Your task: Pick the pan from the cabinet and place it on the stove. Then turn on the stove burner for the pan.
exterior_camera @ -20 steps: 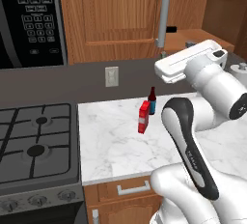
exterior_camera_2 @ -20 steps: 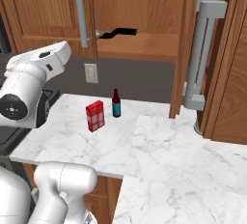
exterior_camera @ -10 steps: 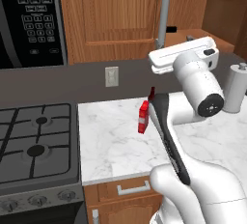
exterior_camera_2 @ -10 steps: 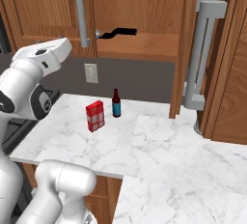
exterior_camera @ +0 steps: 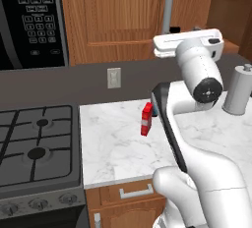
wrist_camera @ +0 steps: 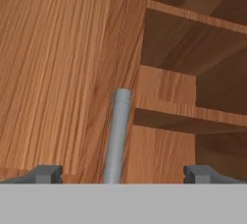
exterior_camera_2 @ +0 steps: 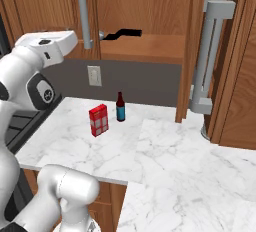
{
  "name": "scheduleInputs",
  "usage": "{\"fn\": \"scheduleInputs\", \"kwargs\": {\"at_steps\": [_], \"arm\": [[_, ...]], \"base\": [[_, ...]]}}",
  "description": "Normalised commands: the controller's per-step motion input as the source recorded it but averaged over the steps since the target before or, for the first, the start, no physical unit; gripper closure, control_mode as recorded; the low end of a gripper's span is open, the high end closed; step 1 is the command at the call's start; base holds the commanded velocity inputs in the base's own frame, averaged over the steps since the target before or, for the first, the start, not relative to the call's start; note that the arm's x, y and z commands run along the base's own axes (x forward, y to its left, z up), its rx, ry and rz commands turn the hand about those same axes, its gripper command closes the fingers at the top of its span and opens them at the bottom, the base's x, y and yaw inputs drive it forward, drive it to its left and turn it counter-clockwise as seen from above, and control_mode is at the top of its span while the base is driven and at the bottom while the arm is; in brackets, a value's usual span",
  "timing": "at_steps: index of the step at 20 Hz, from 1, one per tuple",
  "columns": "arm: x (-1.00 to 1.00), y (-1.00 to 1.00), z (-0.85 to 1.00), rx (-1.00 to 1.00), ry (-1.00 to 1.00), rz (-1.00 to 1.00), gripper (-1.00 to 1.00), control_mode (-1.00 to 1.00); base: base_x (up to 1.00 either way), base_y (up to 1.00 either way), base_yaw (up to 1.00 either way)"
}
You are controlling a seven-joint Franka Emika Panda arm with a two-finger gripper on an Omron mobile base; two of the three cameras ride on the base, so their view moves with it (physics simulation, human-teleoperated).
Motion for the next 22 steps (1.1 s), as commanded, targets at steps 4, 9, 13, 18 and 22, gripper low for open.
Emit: {"fn": "scheduleInputs", "kwargs": {"at_steps": [4, 9, 13, 18, 22], "arm": [[0.03, -0.21, 0.03, 0.16, 0.00, 0.01, -1.00, -1.00], [0.14, -0.15, 0.00, 0.18, 0.00, 0.04, -1.00, -1.00], [0.41, -0.01, -0.03, 0.16, 0.00, 0.05, -1.00, -1.00], [0.50, 0.02, -0.06, 0.05, 0.00, 0.09, -1.00, -1.00], [0.46, 0.02, -0.03, 0.00, 0.00, 0.10, -1.00, -1.00]], "base": [[0.00, 0.00, 0.00], [0.00, 0.00, 0.00], [0.00, 0.00, 0.00], [0.00, 0.00, 0.00], [0.00, 0.00, 0.00]]}}
